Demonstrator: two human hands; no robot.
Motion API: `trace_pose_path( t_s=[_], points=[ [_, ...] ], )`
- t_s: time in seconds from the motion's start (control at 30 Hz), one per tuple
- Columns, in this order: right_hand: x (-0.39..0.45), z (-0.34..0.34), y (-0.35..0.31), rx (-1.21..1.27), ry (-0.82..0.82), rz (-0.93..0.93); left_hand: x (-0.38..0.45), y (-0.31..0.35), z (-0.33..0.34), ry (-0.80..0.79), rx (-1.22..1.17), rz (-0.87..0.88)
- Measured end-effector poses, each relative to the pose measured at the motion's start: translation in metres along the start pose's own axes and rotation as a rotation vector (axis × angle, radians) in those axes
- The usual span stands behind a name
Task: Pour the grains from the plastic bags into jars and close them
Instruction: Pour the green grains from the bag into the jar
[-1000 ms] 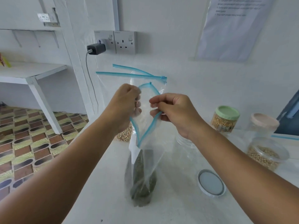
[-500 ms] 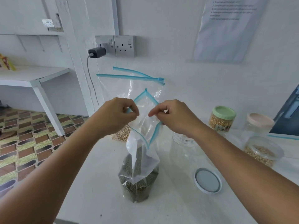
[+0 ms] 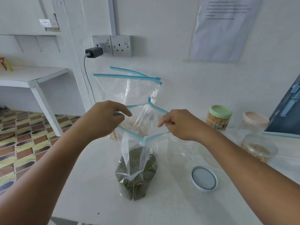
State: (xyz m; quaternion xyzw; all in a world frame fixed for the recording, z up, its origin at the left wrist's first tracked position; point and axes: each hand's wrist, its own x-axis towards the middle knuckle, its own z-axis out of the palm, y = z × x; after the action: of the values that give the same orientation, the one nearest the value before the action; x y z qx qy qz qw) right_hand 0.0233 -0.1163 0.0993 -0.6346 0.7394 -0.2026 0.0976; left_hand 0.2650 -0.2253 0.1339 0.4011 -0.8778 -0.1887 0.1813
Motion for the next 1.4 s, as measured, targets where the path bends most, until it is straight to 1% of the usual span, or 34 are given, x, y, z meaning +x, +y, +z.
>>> trace_pose_path(
  t_s=[0.1, 0.2, 0.27, 0.4, 0.47, 0.57, 0.63, 0.73, 0.77, 0.83, 0.9, 1.0, 1.07, 1.13, 1.17, 1.23, 1.3, 1.37, 1.4],
  points=[
    [-0.002, -0.004, 0.008, -0.053, 0.007, 0.026, 0.001, -0.007, 0.001, 0.012, -0.044, -0.042],
    [0.0, 0.001, -0.004, -0.029, 0.024, -0.01, 0.003, -0.003, 0.013, -0.018, -0.155, -0.004],
    [0.001, 0.005, -0.01, -0.014, 0.021, -0.021, 0.005, 0.001, 0.019, -0.007, -0.196, 0.021],
    [0.001, 0.008, 0.003, -0.123, -0.028, 0.048, 0.006, -0.012, 0.02, 0.095, -0.203, -0.021],
    [0.001, 0.009, 0.01, -0.123, -0.035, 0.08, 0.005, -0.019, 0.023, 0.095, -0.193, -0.04],
    [0.004, 0.014, 0.008, -0.115, -0.026, 0.071, 0.005, -0.017, 0.03, 0.083, -0.223, -0.042],
    [0.008, 0.012, 0.0, -0.033, 0.03, 0.049, 0.005, -0.01, 0.032, 0.054, -0.286, -0.001],
    [0.014, 0.001, -0.022, 0.191, 0.088, 0.03, 0.003, -0.003, 0.032, 0.005, -0.37, 0.059],
    [0.015, -0.003, -0.031, 0.278, 0.091, 0.04, 0.001, -0.001, 0.032, -0.013, -0.407, 0.081],
    [0.017, -0.008, -0.045, 0.401, 0.041, 0.102, -0.005, 0.004, 0.033, -0.065, -0.512, 0.131],
    [0.021, -0.009, -0.052, 0.41, -0.008, 0.18, -0.01, 0.005, 0.035, -0.11, -0.623, 0.165],
    [0.027, -0.004, -0.054, 0.428, 0.026, 0.225, -0.018, -0.003, 0.038, -0.139, -0.818, 0.161],
    [0.031, 0.001, -0.048, 0.404, 0.062, 0.196, -0.023, -0.016, 0.042, -0.152, -1.039, 0.128],
    [0.032, 0.004, -0.04, 0.383, 0.054, 0.191, -0.026, -0.035, 0.052, -0.111, -1.182, 0.049],
    [0.032, 0.005, -0.037, 0.391, 0.041, 0.199, -0.027, -0.045, 0.059, -0.065, -1.17, -0.018],
    [0.032, 0.005, -0.033, 0.425, 0.032, 0.194, -0.026, -0.067, 0.078, 0.015, -0.986, -0.168],
    [0.034, 0.005, -0.028, 0.47, 0.036, 0.189, -0.024, -0.087, 0.099, -0.004, -0.786, -0.327],
    [0.034, 0.003, -0.026, 0.516, 0.03, 0.179, -0.02, -0.103, 0.117, -0.059, -0.706, -0.456],
    [0.033, 0.002, -0.026, 0.535, 0.026, 0.174, -0.018, -0.107, 0.123, -0.094, -0.705, -0.49]
  ],
)
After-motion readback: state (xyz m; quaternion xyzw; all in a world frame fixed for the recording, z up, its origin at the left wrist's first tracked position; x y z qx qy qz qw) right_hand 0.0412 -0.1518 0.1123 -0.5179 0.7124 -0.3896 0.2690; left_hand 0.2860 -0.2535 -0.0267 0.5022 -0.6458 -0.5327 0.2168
